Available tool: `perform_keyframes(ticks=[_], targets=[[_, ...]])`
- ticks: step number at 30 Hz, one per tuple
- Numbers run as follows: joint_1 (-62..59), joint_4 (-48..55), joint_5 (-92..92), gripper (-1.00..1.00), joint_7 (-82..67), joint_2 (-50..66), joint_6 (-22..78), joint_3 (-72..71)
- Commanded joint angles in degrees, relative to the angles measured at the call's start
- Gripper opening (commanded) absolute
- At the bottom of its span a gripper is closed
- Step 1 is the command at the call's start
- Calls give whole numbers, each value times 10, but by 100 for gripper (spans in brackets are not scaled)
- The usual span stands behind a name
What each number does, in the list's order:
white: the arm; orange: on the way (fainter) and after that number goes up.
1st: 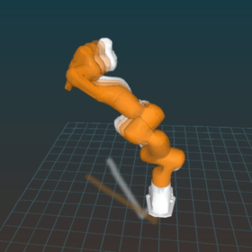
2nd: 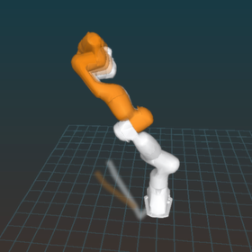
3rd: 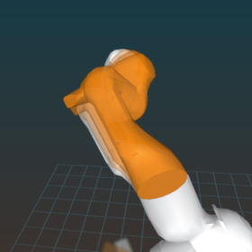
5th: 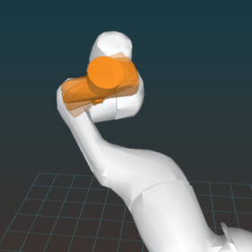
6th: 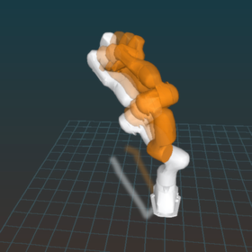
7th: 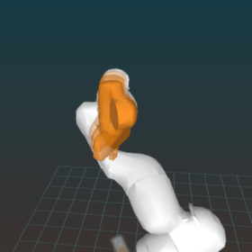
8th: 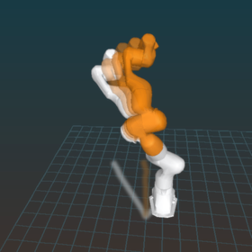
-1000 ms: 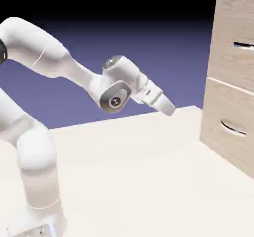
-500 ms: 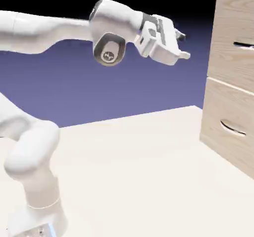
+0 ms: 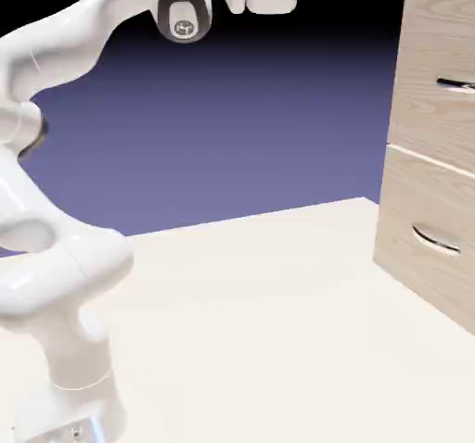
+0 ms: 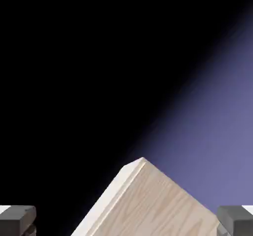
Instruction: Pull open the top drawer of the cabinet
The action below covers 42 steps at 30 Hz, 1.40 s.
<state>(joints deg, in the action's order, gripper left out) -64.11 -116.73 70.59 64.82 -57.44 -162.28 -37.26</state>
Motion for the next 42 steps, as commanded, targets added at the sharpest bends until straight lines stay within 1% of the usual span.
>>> perform_keyframes(ticks=[1, 30, 31, 41, 42], targets=[[-21, 14, 23, 0, 7, -8, 4, -12], [-622, 425, 677, 0, 215, -238, 112, -357], [-622, 425, 677, 0, 215, -238, 112, -357], [-762, 627, 627, 0, 342, -251, 64, -343], [-762, 628, 627, -100, 342, -251, 64, -343]])
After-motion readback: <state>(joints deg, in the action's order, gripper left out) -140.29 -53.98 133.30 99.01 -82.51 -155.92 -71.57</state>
